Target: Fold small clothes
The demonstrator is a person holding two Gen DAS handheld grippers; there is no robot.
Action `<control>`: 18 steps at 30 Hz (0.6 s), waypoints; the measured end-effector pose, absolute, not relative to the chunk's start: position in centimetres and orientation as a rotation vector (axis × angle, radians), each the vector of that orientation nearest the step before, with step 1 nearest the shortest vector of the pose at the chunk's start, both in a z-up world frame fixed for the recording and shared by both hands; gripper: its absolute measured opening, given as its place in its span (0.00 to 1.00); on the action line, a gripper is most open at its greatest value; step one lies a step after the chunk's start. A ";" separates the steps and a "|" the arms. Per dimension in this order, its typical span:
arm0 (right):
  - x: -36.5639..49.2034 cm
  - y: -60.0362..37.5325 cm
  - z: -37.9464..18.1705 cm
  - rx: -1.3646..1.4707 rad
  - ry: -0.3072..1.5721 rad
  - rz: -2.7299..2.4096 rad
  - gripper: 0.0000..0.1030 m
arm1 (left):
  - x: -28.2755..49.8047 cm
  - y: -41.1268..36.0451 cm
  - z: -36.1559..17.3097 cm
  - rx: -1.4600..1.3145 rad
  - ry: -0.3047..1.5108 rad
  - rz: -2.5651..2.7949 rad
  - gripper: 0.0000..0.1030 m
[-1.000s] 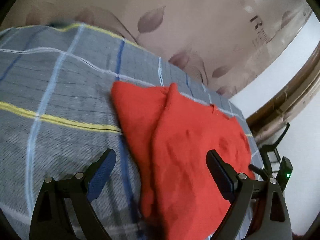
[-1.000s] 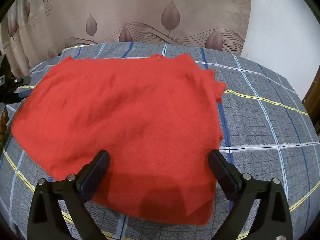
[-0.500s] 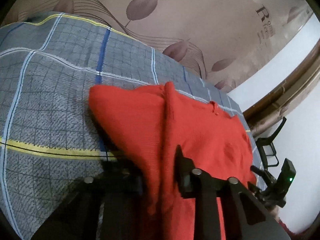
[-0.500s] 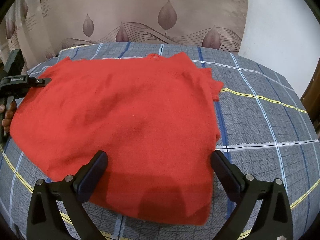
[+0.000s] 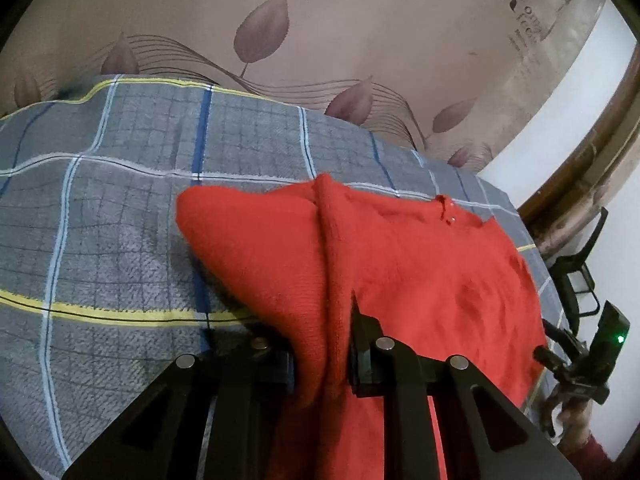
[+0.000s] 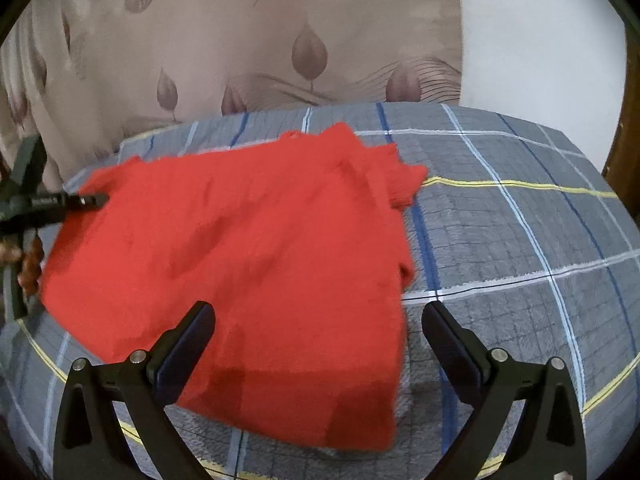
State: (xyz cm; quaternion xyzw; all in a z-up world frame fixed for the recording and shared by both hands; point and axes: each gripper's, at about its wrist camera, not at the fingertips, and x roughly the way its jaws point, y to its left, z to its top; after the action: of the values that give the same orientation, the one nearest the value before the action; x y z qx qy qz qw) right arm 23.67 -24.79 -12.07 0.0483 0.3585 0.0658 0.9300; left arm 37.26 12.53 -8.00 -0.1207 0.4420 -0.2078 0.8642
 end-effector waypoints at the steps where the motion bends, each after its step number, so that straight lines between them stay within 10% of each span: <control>1: 23.6 -25.0 -12.0 0.113 0.728 0.138 1.00 | 37.2 12.4 -7.9 -0.249 0.926 -0.427 0.17; 18: 22.7 -26.9 -11.8 0.257 0.673 0.232 1.00 | 36.1 8.7 -3.0 -0.331 0.969 -0.314 0.15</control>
State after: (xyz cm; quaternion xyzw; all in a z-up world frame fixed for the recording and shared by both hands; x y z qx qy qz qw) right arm 22.67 -26.93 -11.84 0.1253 0.3286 0.1133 0.9292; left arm 36.12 8.67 -3.02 -0.1577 0.4617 -0.1498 0.8600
